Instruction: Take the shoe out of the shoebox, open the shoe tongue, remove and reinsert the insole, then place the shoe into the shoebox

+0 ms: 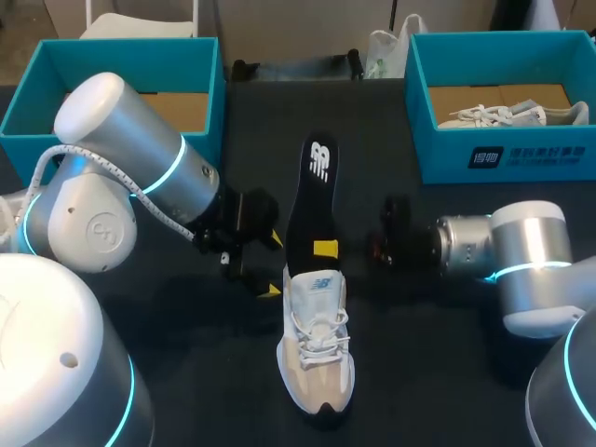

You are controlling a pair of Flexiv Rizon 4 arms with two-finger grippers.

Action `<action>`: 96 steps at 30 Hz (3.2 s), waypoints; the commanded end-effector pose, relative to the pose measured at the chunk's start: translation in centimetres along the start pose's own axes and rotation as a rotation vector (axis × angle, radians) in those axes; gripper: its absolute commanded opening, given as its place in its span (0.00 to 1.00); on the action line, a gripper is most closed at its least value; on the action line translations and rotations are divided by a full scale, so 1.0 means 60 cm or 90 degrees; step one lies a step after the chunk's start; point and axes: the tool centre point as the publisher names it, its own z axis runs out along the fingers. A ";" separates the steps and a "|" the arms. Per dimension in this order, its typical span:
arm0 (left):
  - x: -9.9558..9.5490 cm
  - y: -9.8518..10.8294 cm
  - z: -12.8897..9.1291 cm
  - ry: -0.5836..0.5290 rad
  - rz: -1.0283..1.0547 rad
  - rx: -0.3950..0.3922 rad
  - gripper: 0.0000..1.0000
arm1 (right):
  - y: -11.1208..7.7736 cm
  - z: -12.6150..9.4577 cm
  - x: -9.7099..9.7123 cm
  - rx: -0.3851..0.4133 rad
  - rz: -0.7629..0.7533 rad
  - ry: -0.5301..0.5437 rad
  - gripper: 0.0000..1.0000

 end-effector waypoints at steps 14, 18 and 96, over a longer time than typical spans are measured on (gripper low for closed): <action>-0.001 0.001 0.001 0.000 0.000 0.000 1.00 | -0.056 0.009 0.019 0.059 0.006 -0.018 0.00; -0.001 0.001 0.001 0.000 0.000 0.000 1.00 | -0.067 0.010 0.016 0.070 0.018 -0.021 0.00; -0.001 0.001 0.001 0.000 0.000 0.000 1.00 | 0.018 0.050 0.027 0.054 -0.017 -0.009 0.00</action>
